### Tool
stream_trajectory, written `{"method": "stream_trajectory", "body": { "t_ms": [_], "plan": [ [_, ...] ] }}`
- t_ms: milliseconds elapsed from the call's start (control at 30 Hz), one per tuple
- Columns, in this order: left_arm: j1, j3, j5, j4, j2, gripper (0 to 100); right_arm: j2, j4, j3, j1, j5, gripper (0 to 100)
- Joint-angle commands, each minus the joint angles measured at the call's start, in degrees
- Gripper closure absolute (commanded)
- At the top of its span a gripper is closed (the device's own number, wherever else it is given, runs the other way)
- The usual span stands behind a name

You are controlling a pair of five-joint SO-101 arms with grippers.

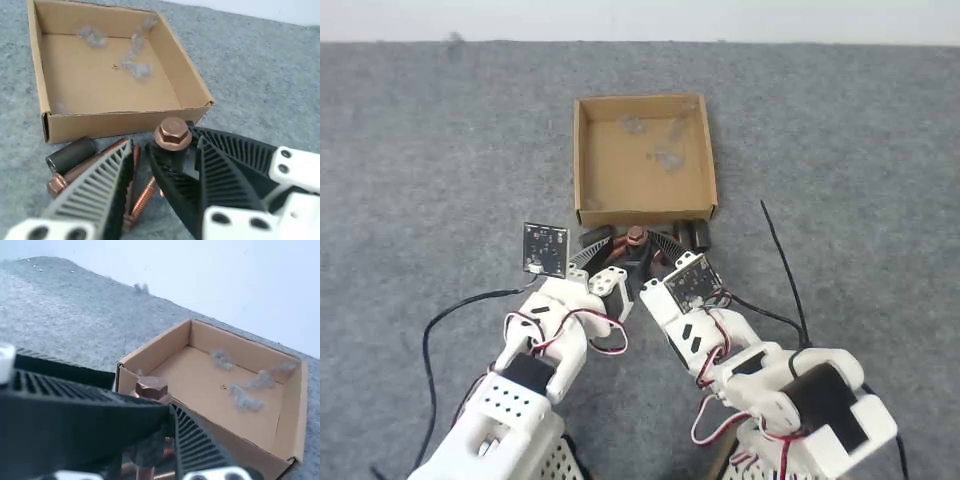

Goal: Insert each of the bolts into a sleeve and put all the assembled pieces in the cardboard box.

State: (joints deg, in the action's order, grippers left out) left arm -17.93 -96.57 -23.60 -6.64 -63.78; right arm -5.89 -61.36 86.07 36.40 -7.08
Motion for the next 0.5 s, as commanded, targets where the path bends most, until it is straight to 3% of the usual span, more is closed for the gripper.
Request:
{"method": "stream_trajectory", "body": {
  "t_ms": [0,100,467],
  "plan": [
    [-0.1,0.8,-1.4,2.6,-1.2,80,-3.4,-1.1,-1.8,-1.1,0.4,99.2],
    [1.8,0.8,-4.8,5.7,-1.2,80,-3.4,1.8,-3.0,-1.2,0.5,99.2],
    [2.4,2.3,-5.2,6.7,-1.2,80,-3.4,3.6,-3.8,-1.2,0.6,99.2]
  ]
}}
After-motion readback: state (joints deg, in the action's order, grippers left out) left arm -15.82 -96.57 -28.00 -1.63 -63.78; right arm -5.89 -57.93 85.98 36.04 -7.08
